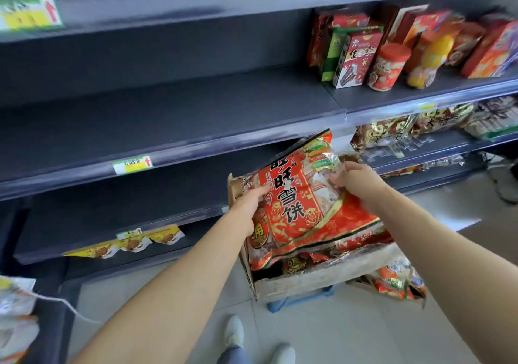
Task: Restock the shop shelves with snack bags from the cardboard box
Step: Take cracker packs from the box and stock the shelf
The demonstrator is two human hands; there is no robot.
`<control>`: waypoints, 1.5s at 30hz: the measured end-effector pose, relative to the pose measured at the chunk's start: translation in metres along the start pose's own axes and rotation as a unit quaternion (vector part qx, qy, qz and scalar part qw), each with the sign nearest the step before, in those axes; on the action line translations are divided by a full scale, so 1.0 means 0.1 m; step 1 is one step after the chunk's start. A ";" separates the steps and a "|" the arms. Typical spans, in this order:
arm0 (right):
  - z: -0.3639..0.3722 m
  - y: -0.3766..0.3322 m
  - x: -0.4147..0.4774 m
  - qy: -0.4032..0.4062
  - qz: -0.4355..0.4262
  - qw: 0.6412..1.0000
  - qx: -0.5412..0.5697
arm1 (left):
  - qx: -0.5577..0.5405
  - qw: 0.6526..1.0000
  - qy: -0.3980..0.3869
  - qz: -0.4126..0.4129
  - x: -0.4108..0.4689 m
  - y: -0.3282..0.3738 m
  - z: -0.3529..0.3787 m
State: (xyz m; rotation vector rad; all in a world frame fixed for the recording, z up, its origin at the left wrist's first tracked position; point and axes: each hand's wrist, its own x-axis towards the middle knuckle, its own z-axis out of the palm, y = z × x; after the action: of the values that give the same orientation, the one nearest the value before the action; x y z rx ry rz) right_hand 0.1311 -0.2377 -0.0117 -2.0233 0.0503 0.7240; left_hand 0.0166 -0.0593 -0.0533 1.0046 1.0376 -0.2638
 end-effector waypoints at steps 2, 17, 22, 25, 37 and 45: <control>-0.01 -0.14 -0.07 0.011 -0.016 1.000 -0.001 | 0.000 0.999 0.021 0.029 -0.14 0.10 -0.01; 0.64 -1.19 -0.71 -0.014 -0.106 0.994 0.011 | 0.004 0.976 0.110 0.189 -0.96 0.74 -0.84; 1.17 -1.47 -0.83 -0.062 -0.130 0.989 0.017 | -0.003 0.970 0.142 0.199 -1.17 0.85 -1.40; 1.53 -1.62 -0.93 -0.086 -0.138 0.987 0.005 | -0.001 0.964 0.164 0.207 -1.28 0.91 -1.77; 2.89 -2.01 -1.23 -0.197 -0.154 0.966 -0.068 | -0.005 0.947 0.244 0.211 -1.31 1.07 -3.29; 3.47 -2.20 -1.16 -0.242 -0.154 0.953 -0.098 | -0.010 0.936 0.256 0.243 -1.31 1.17 -3.85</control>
State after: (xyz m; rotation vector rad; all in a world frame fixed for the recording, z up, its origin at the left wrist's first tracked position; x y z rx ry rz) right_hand -0.0579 0.1312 0.0890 -1.9193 -0.6302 1.0294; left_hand -0.2086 0.2776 0.0684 1.3111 1.2076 0.4388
